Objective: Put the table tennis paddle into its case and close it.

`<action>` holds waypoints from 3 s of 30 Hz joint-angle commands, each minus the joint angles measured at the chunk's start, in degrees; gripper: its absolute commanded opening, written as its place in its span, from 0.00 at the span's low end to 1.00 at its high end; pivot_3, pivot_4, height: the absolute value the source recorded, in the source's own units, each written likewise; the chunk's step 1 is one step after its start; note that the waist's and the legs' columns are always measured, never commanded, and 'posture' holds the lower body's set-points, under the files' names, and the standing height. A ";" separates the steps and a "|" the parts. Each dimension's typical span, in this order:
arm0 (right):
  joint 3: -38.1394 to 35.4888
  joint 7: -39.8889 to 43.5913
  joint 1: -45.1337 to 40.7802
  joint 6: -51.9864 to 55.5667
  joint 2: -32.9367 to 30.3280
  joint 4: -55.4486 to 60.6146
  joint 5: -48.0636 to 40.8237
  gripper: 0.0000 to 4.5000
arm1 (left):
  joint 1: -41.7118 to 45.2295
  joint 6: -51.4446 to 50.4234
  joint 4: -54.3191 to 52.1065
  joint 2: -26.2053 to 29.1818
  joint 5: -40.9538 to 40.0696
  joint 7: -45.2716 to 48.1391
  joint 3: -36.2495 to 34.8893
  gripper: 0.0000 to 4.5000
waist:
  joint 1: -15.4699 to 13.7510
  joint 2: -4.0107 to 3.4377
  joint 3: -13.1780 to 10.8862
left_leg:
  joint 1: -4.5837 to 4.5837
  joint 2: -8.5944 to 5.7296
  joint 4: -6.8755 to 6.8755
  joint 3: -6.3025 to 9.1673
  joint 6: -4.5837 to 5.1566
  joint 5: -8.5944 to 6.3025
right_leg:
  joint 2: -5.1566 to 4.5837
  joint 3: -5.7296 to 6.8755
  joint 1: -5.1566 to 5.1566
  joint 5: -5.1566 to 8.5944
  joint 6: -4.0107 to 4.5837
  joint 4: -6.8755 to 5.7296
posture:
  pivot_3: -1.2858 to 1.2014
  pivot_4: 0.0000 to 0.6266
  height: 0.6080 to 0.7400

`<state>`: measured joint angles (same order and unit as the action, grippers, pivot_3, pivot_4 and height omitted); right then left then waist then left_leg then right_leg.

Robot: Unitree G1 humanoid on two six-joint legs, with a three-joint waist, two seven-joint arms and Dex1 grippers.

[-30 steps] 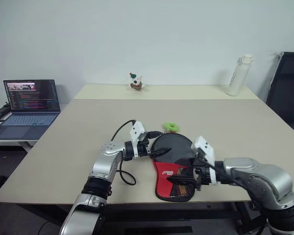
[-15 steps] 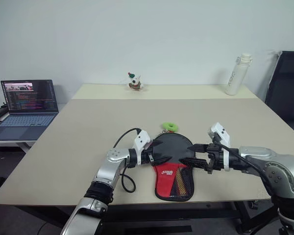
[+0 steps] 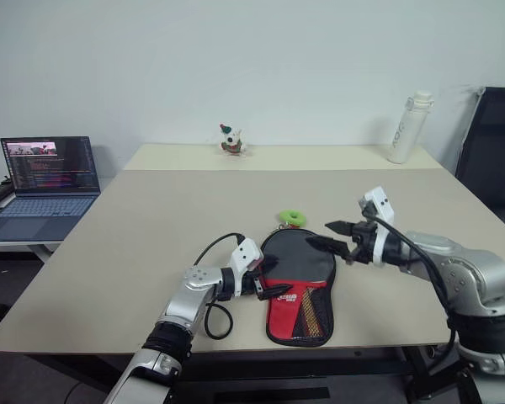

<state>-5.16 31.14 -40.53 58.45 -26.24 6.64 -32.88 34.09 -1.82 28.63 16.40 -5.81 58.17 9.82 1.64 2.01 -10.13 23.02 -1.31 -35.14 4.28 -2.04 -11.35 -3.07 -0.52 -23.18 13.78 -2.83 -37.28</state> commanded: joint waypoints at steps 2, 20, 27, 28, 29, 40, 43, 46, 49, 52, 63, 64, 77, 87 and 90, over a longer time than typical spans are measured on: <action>2.20 -5.29 -7.51 -9.63 2.95 -14.39 8.44 1.00 | 0.45 0.19 -2.58 -0.09 -0.12 0.29 0.65 0.99 | 0.08 -0.01 0.00 | -0.01 -0.01 0.01 -0.03 0.00 0.00 | 0.01 -0.01 0.00 0.00 0.01 0.01 | 0.52 0.24 1.00; -8.31 -17.96 -32.48 -38.47 19.02 -75.71 15.72 1.00 | 2.22 -1.52 -6.80 1.21 -0.72 -0.99 -0.11 0.99 | 0.32 -0.17 -0.11 | -0.01 -0.01 0.21 -0.17 0.00 0.00 | 0.03 -0.14 -0.08 -0.18 0.32 0.07 | 0.52 0.24 1.00; -9.36 -20.45 -33.88 -42.71 23.06 -81.06 17.15 1.00 | 0.67 -2.09 -8.57 1.46 -0.60 -1.51 0.57 0.99 | 0.49 -0.23 -0.14 | -0.03 0.00 0.21 -0.16 0.00 0.00 | 0.05 -0.16 -0.08 -0.18 0.32 0.04 | 0.52 0.24 1.00; -9.06 -21.02 -34.03 -43.71 24.11 -81.63 17.85 1.00 | 0.22 -2.32 -9.09 1.53 -0.38 -2.06 0.58 0.99 | 0.54 -0.23 -0.14 | -0.03 0.00 0.21 -0.16 0.00 0.00 | 0.05 -0.17 -0.09 -0.18 0.32 0.04 | 0.52 0.24 1.00; -8.87 -21.43 -34.15 -44.44 24.86 -82.04 18.38 1.00 | -0.11 -2.50 -9.47 1.59 -0.21 -2.46 0.58 0.99 | 0.61 -0.24 -0.15 | -0.03 0.00 0.21 -0.17 0.00 0.00 | 0.04 -0.18 -0.08 -0.18 0.32 0.04 | 0.52 0.24 1.00; -10.64 -25.02 -35.02 -47.73 27.01 -83.17 21.06 0.24 | -3.31 -4.63 -13.44 2.62 -0.31 -4.72 0.59 1.00 | 1.36 -0.28 -0.17 | -0.06 0.00 0.21 -0.15 0.00 0.00 | 0.08 -0.19 -0.10 -0.18 0.32 -0.02 | 0.52 0.24 1.00; -10.77 -25.51 -34.78 -48.00 26.98 -83.19 21.39 0.00 | -2.90 -4.56 -13.22 2.40 -0.21 -4.83 0.94 1.00 | 1.38 -0.28 -0.17 | -0.06 0.00 0.21 -0.15 0.00 0.00 | 0.08 -0.19 -0.10 -0.18 0.32 -0.02 | 0.52 0.24 1.00; -11.18 -25.67 -34.70 -48.11 27.09 -83.16 21.43 0.00 | -2.42 -4.43 -12.90 2.11 -0.13 -4.90 1.25 1.00 | 1.41 -0.28 -0.17 | -0.06 0.00 0.21 -0.15 0.00 0.00 | 0.08 -0.19 -0.10 -0.18 0.33 -0.03 | 0.52 0.24 1.00; -11.76 -25.52 -34.70 -48.03 27.37 -83.06 21.47 0.00 | -1.62 -4.13 -12.27 1.67 -0.02 -5.03 1.37 1.00 | 1.42 -0.28 -0.17 | -0.06 0.00 0.21 -0.15 0.00 0.00 | 0.08 -0.19 -0.10 -0.18 0.33 -0.03 | 0.52 0.24 1.00; -12.11 -24.62 -34.98 -47.87 27.35 -82.78 21.54 0.00 | 0.92 -3.31 -10.32 0.40 -0.13 -5.58 0.98 1.00 | 1.38 -0.28 -0.17 | -0.06 0.00 0.21 -0.15 0.00 0.00 | 0.08 -0.19 -0.10 -0.18 0.33 -0.03 | 0.52 0.24 1.00; -10.87 -7.09 -34.85 -41.21 23.30 -74.65 19.28 0.13 | 8.90 3.11 1.82 -2.01 0.73 -6.61 -0.05 1.00 | 1.56 -0.30 -0.18 | -0.04 -0.06 0.22 -0.18 0.00 0.00 | 0.10 -0.18 -0.10 -0.18 0.32 0.00 | 0.52 0.24 1.00; -10.41 -4.78 -33.28 -39.22 22.44 -71.41 18.76 0.20 | 8.43 3.05 1.63 -1.61 0.49 -6.49 -0.41 1.00 | 1.60 -0.30 -0.19 | -0.04 -0.05 0.23 -0.18 0.00 0.00 | 0.10 -0.18 -0.11 -0.19 0.32 0.00 | 0.52 0.24 1.00; -3.45 -0.69 -14.89 -35.30 13.29 -53.10 21.81 0.74 | 0.91 -8.79 -12.36 3.90 -9.84 -7.24 -10.54 1.00 | 1.82 -0.38 -0.23 | -0.09 -0.02 0.20 -0.19 0.00 0.00 | 0.08 -0.21 -0.12 -0.19 0.31 -0.07 | 0.52 0.24 1.00; -1.68 2.55 -18.56 -43.07 14.19 -70.73 24.82 0.74 | -2.43 -21.72 -23.81 9.25 -19.18 -4.98 -15.03 1.00 | 1.78 -0.38 -0.24 | -0.19 0.02 0.13 -0.25 0.00 0.00 | 0.19 -0.31 -0.11 -0.17 0.34 -0.30 | 0.52 0.24 1.00; -2.02 2.27 -18.70 -44.16 14.40 -72.79 25.32 0.74 | -3.08 -26.92 -26.81 13.11 -22.95 -1.45 -15.72 1.00 | 2.00 -0.39 -0.24 | -0.23 0.03 0.13 -0.26 0.00 0.00 | 0.20 -0.33 -0.11 -0.17 0.34 -0.33 | 0.52 0.24 1.00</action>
<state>-7.54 32.78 -58.74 14.58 -12.25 -64.72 -7.88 31.11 -26.50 5.21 27.80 -26.11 54.72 -4.12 3.63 1.63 -10.38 22.76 -1.27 -35.01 4.02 -2.05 -11.35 -2.85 -0.84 -23.28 13.62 -2.49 -37.64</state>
